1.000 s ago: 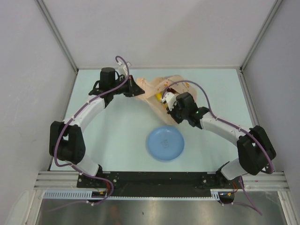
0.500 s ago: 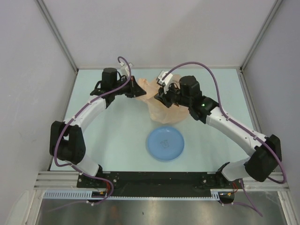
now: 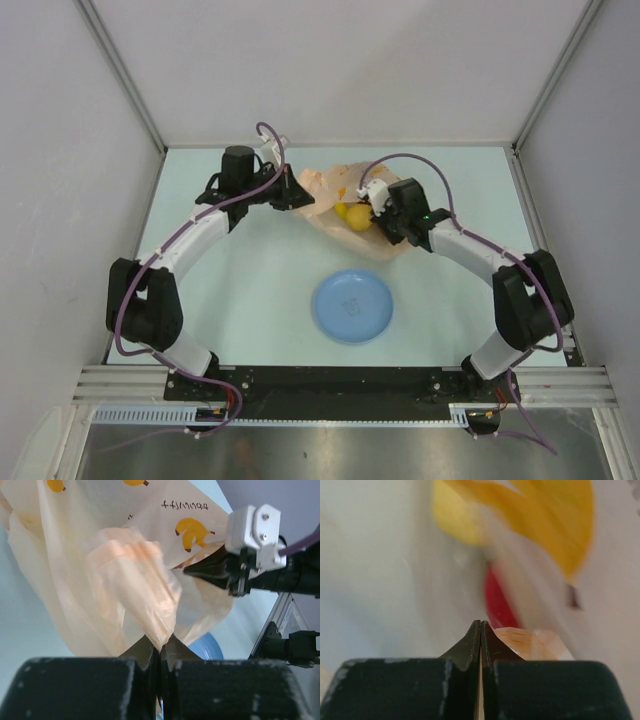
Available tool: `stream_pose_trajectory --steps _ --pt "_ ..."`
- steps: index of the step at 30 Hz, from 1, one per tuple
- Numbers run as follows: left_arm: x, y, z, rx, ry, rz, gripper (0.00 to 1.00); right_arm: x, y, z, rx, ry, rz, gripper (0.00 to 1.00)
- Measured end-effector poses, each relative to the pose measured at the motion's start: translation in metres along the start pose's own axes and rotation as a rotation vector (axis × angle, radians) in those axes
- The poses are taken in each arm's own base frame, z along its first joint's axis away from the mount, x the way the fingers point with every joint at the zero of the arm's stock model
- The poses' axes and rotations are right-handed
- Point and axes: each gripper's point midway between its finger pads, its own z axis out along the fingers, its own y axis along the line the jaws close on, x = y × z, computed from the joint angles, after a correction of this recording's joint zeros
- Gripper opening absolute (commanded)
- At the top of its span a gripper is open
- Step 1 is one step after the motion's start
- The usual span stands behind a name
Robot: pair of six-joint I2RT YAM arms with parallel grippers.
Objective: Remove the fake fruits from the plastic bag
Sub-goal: Adjust the plastic bag at the center of the board.
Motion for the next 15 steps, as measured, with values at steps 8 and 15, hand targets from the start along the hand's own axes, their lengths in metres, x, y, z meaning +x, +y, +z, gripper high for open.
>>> stream_pose_trajectory --steps 8,15 --pt "-0.003 -0.004 0.001 0.008 -0.002 0.007 0.15 0.034 -0.029 -0.025 0.027 0.058 0.021 0.63" --pt "-0.002 -0.007 0.0 0.026 0.007 0.024 0.0 -0.009 -0.002 -0.015 -0.055 -0.096 0.001 0.66"
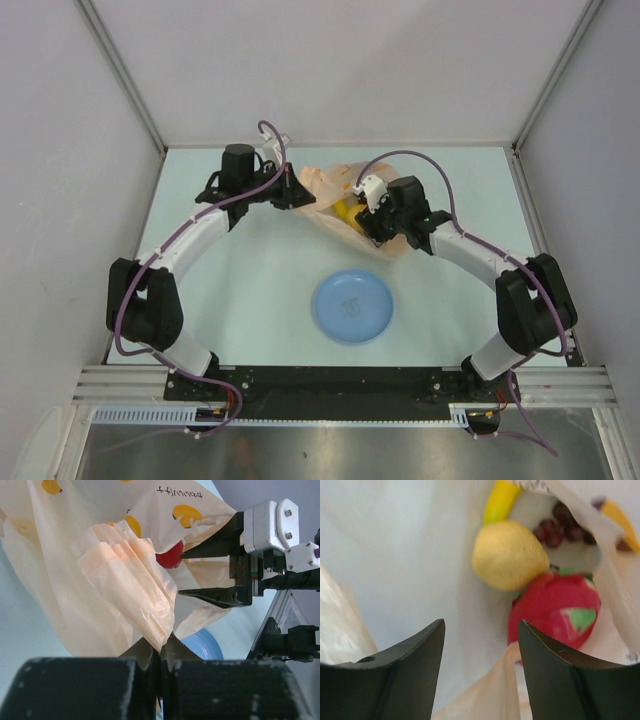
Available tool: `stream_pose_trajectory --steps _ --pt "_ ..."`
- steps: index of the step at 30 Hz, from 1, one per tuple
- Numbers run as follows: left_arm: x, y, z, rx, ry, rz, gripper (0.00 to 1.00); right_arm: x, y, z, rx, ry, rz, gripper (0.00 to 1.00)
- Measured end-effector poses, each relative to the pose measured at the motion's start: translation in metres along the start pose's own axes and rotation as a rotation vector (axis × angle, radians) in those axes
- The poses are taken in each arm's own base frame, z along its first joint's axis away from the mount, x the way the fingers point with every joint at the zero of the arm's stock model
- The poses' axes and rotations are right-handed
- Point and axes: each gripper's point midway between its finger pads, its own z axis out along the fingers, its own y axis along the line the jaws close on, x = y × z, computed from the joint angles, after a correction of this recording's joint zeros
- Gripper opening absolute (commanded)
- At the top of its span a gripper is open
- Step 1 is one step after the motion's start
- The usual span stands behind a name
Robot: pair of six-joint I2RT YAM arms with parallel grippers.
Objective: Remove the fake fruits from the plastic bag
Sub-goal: Adjust the plastic bag at the center of the board.
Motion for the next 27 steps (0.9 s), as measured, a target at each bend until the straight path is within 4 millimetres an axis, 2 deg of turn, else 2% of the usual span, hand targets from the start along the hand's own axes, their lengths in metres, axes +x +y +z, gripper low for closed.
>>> stream_pose_trajectory --steps 4,8,11,15,17,18,22,27 --pt "0.001 -0.001 0.0 0.006 0.005 0.005 0.01 -0.017 0.007 0.018 -0.009 -0.045 0.004 0.7" --pt "0.0 -0.001 0.001 0.009 0.006 0.005 0.03 -0.013 -0.009 0.037 0.078 -0.019 0.045 0.74" --pt "-0.003 -0.002 0.0 0.009 0.005 0.007 0.04 -0.005 -0.032 0.037 0.179 0.003 0.083 0.76" --pt "-0.005 -0.003 0.0 0.01 0.003 0.009 0.05 -0.006 -0.065 0.028 0.32 -0.001 0.13 0.78" --pt "-0.004 -0.003 0.0 0.01 0.004 0.009 0.05 -0.007 -0.074 0.025 0.362 -0.004 0.147 0.83" --pt "-0.004 -0.002 0.001 0.01 0.004 0.008 0.05 -0.005 -0.081 0.025 0.392 -0.001 0.155 0.88" --pt "-0.003 -0.001 0.002 0.013 0.011 0.004 0.06 0.005 -0.092 0.03 0.445 0.028 0.167 0.93" --pt "-0.002 -0.001 0.003 0.014 0.015 0.001 0.06 0.019 -0.093 0.043 0.433 0.071 0.205 0.95"
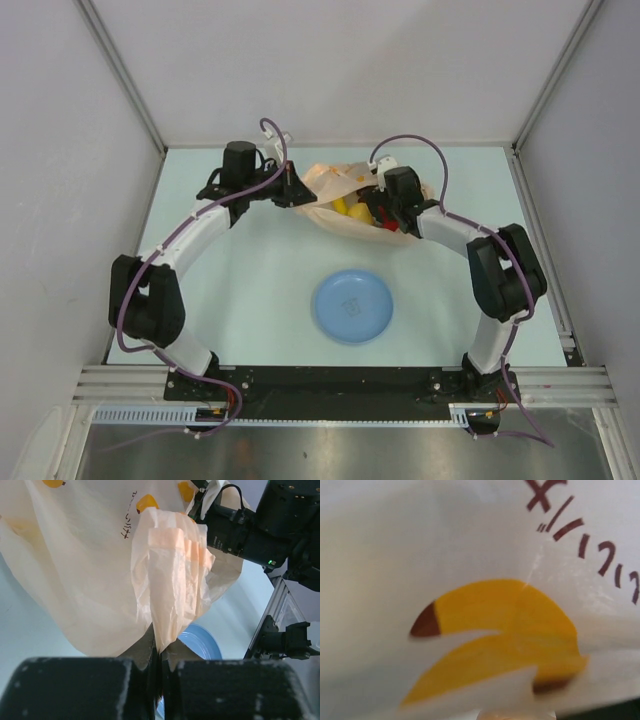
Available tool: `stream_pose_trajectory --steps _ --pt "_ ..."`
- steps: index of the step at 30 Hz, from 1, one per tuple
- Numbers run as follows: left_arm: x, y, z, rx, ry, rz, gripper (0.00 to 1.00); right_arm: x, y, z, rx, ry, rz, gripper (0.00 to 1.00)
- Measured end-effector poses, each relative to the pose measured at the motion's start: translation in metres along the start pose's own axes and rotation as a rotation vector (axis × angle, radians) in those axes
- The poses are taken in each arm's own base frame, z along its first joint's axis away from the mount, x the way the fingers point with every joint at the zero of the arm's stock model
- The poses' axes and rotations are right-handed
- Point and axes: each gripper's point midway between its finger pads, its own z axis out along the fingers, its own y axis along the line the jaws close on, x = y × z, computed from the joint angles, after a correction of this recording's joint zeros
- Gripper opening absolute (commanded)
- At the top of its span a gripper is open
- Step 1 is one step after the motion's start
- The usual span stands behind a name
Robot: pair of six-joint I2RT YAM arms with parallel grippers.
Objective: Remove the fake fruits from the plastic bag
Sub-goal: Adjust the plastic bag at the center of the board.
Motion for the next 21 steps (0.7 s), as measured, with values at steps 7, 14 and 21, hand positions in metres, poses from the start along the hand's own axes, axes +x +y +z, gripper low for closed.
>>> stream_pose_trajectory --steps 7,14,21 --pt "0.002 0.001 0.001 0.002 0.006 -0.005 0.06 0.011 -0.007 0.006 -0.02 0.043 0.077 0.73" --pt "0.004 0.005 0.006 0.001 0.017 -0.015 0.06 -0.013 -0.013 -0.004 -0.078 -0.024 0.075 0.36" --pt "0.009 0.011 0.012 -0.001 0.033 -0.03 0.06 -0.055 0.012 -0.073 -0.281 -0.133 0.033 0.25"
